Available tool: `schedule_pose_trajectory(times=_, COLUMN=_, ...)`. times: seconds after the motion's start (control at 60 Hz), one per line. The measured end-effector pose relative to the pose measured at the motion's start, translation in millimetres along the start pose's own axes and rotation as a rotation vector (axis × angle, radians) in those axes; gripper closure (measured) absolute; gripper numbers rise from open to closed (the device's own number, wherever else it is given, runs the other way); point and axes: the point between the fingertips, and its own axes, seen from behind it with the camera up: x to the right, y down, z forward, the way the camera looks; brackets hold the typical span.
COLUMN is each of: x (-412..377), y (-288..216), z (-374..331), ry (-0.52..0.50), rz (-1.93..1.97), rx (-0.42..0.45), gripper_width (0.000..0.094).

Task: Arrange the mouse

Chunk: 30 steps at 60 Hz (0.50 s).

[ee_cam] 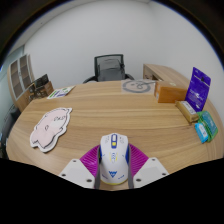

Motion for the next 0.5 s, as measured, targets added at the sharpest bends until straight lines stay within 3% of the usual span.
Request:
schedule_pose_trajectory(times=0.25, x=-145, y=-105, z=24, ry=0.009, rz=0.041, rx=0.147, gripper_width=0.0564)
schedule_pose_trajectory(times=0.5, x=-249, y=-100, z=91, ry=0.043, rz=-0.021, rx=0.059, gripper_width=0.0557)
